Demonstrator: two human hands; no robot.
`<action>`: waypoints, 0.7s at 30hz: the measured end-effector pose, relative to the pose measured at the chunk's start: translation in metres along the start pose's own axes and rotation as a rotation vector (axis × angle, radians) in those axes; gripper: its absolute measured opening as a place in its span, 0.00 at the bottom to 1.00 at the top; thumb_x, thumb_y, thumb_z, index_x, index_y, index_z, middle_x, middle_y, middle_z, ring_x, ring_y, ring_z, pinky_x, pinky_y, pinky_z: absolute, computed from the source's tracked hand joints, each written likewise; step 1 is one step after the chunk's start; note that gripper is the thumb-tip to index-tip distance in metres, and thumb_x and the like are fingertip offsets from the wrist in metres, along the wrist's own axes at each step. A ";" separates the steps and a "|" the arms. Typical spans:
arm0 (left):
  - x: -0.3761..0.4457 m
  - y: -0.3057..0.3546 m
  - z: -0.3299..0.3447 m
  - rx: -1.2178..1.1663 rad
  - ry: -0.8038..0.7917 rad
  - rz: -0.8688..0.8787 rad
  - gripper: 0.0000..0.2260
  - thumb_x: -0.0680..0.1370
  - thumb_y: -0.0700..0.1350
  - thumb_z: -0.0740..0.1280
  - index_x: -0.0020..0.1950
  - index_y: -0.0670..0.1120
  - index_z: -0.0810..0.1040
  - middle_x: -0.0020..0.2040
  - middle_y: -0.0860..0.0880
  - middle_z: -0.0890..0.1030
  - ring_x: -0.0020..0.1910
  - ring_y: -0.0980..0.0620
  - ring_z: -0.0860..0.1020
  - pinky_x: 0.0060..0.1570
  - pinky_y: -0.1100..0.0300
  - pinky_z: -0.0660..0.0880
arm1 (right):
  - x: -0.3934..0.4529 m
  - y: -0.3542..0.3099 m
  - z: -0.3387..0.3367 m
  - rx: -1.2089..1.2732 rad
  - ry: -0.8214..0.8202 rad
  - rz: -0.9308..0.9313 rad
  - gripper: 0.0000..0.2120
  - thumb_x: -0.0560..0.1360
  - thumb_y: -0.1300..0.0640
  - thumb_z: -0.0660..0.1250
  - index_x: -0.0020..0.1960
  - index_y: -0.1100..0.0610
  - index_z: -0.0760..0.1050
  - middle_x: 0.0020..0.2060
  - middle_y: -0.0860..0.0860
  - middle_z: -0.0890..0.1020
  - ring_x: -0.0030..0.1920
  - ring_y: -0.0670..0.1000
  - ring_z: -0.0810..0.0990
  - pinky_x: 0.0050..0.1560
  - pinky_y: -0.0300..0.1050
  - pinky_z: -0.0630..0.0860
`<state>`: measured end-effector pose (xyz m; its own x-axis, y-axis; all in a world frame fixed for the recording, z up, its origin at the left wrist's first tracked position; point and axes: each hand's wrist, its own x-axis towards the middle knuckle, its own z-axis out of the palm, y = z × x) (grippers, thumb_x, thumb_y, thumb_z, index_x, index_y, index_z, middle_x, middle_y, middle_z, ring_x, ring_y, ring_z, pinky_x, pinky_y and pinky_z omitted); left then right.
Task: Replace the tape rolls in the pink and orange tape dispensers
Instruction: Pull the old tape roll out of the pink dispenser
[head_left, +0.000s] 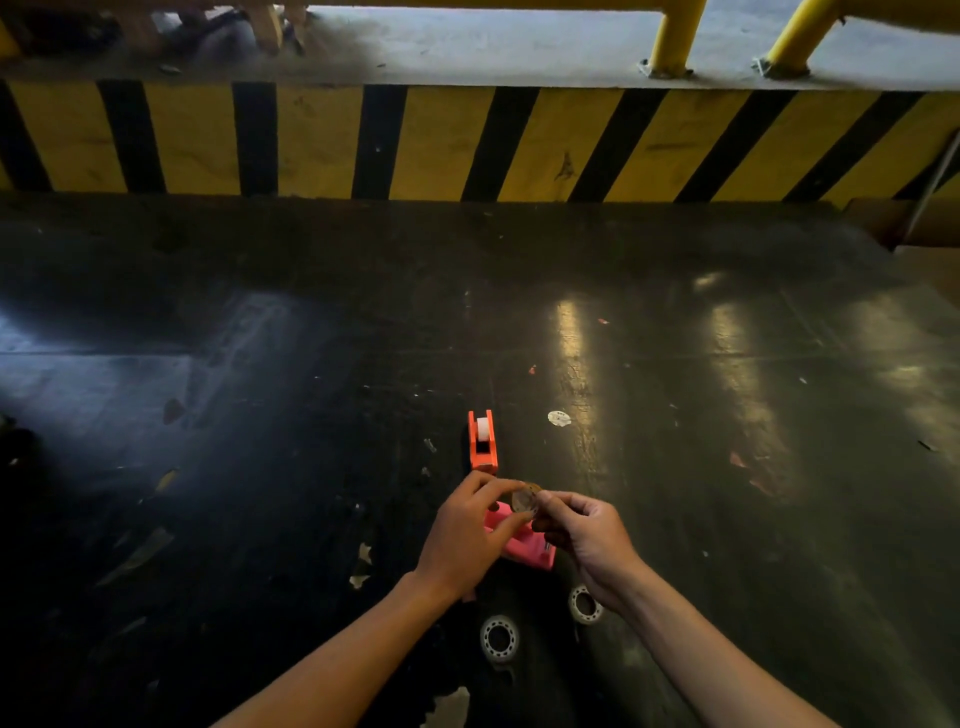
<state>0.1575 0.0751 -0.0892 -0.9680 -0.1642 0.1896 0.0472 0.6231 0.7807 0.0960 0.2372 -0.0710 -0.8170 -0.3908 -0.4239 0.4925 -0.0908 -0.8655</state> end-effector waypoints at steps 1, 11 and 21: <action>0.001 0.001 0.000 -0.012 0.005 -0.003 0.13 0.76 0.50 0.72 0.60 0.55 0.80 0.55 0.57 0.77 0.52 0.62 0.78 0.53 0.61 0.79 | -0.001 -0.001 0.000 0.003 -0.011 0.011 0.07 0.75 0.59 0.70 0.47 0.63 0.83 0.37 0.57 0.86 0.36 0.49 0.82 0.34 0.37 0.78; 0.013 0.004 0.001 -0.117 0.089 -0.042 0.12 0.75 0.42 0.74 0.57 0.51 0.80 0.51 0.58 0.80 0.49 0.62 0.80 0.50 0.72 0.75 | 0.009 -0.012 -0.027 -0.615 0.341 -0.264 0.04 0.76 0.61 0.71 0.48 0.59 0.84 0.38 0.51 0.85 0.41 0.49 0.80 0.42 0.41 0.75; 0.009 -0.002 0.007 -0.069 0.036 -0.061 0.11 0.76 0.46 0.72 0.58 0.52 0.79 0.52 0.57 0.81 0.50 0.63 0.80 0.51 0.69 0.77 | -0.011 0.027 -0.088 -1.617 0.148 -0.586 0.06 0.72 0.65 0.73 0.49 0.59 0.83 0.41 0.56 0.81 0.40 0.58 0.79 0.39 0.53 0.79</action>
<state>0.1472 0.0779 -0.0928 -0.9603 -0.2282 0.1606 0.0065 0.5570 0.8305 0.0917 0.3199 -0.1133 -0.8278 -0.5550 0.0821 -0.5575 0.7971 -0.2323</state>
